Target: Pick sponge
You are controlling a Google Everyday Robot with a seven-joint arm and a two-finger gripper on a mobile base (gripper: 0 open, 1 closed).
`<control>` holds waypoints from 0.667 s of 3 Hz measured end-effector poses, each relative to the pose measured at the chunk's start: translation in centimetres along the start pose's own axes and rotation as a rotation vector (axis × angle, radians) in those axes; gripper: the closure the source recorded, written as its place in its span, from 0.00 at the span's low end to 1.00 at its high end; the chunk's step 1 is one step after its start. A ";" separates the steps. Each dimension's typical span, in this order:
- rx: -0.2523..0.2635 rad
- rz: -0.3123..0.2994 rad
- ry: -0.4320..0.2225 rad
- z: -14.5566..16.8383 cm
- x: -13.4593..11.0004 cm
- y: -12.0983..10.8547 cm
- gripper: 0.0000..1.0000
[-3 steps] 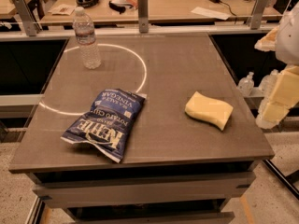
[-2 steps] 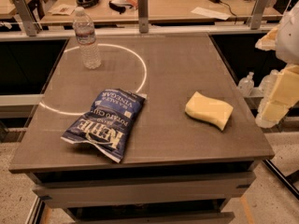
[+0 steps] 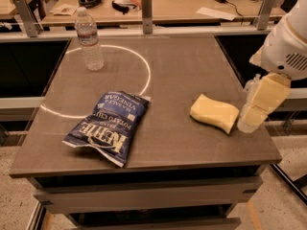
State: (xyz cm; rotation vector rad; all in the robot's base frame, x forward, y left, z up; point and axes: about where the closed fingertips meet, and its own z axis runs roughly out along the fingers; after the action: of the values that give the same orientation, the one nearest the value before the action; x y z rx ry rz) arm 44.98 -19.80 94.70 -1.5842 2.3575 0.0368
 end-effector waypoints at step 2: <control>-0.046 0.059 -0.048 4.6 -2.3 0.1 0.00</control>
Offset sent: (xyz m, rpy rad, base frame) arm 0.0303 0.0479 -0.0625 0.1144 0.0268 -0.0383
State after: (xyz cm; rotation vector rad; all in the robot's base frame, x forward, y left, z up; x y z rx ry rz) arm 46.73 -16.80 90.91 -1.5170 2.3815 0.1415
